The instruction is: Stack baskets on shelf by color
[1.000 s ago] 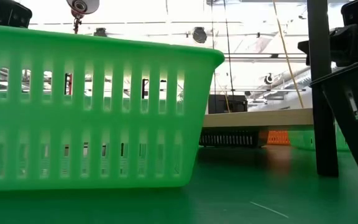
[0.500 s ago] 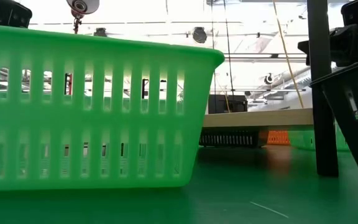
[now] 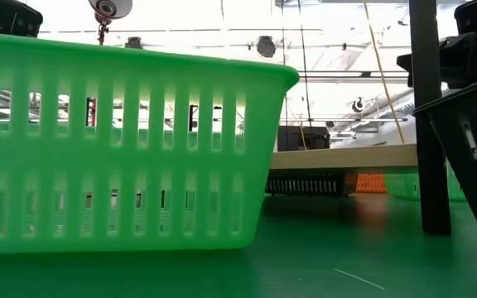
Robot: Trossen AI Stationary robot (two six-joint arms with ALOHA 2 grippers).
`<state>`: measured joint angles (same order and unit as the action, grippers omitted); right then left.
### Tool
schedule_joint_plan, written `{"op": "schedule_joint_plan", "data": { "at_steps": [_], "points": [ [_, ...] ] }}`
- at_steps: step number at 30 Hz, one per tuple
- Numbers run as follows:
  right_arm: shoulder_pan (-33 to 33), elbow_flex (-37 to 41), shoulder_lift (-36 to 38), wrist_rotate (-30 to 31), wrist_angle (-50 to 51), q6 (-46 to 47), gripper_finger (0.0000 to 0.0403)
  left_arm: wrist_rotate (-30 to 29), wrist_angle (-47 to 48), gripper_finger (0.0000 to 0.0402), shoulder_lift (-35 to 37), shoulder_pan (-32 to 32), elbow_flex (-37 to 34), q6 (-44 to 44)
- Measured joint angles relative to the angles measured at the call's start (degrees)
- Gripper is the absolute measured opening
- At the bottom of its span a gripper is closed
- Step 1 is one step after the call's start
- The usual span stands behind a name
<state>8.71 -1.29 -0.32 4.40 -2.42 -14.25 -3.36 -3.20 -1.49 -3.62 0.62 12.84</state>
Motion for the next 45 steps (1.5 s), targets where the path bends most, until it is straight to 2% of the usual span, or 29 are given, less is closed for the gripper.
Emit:
{"op": "schedule_joint_plan", "data": {
  "at_steps": [34, 45],
  "points": [
    [0.00, -0.01, 0.00, -0.01, -0.06, -0.06, 0.0000, 0.00, 0.00, 0.0035, 0.01, 0.00, -0.01, 0.00],
    [0.00, -0.01, 0.00, 0.05, -3.42, 0.01, 0.0000, 0.00, -1.48, 0.0035, 0.01, 0.00, -0.01, -1.40]
  ]
}}
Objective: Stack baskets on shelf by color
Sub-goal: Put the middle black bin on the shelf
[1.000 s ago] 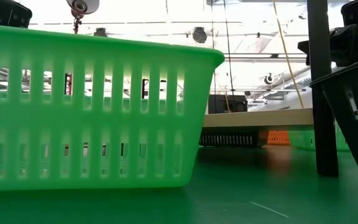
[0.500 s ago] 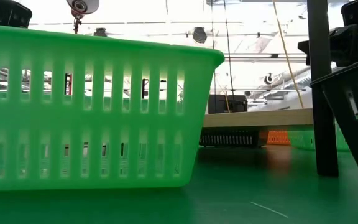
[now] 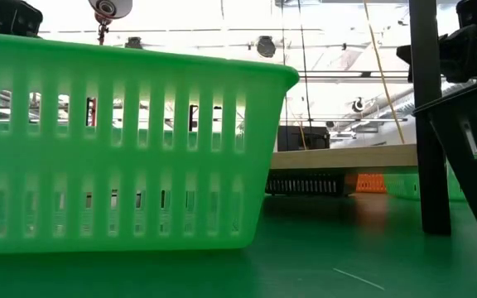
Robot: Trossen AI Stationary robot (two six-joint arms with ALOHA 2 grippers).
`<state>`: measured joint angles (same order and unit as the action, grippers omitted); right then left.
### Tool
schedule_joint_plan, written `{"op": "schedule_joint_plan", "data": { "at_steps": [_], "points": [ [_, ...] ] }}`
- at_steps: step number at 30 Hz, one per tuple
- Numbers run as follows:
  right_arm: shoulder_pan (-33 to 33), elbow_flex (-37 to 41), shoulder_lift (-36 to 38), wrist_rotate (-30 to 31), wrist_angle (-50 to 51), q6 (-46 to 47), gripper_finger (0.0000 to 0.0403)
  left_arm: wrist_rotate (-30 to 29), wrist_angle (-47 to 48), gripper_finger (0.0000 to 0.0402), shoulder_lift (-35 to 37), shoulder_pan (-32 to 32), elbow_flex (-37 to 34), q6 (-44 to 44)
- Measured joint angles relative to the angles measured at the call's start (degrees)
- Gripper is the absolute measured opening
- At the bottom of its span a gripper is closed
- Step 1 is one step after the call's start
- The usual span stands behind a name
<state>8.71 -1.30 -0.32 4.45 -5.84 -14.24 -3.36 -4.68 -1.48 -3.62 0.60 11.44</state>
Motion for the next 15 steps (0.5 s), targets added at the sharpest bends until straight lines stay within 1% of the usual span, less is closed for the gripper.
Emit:
{"op": "schedule_joint_plan", "data": {
  "at_steps": [5, 9, 12, 15],
  "points": [
    [0.00, 0.02, 0.00, 0.00, -1.54, 0.04, 0.0000, -0.01, 0.03, 0.0035, 0.00, 0.00, 0.02, 2.41],
    [0.00, 0.01, 0.00, 0.00, -3.80, 0.76, 0.0000, -0.02, 0.06, 0.0035, 0.00, 0.00, 0.00, 1.48],
    [0.02, -0.16, -0.02, 0.07, -7.41, 1.16, 0.0000, -0.02, 0.08, 0.0035, 0.00, 0.00, 0.02, 1.35],
    [0.01, -2.13, -0.71, 0.27, -6.29, 1.19, 0.0000, -0.02, 0.08, 0.0035, 0.00, 0.00, 0.01, 1.64]
  ]
}}
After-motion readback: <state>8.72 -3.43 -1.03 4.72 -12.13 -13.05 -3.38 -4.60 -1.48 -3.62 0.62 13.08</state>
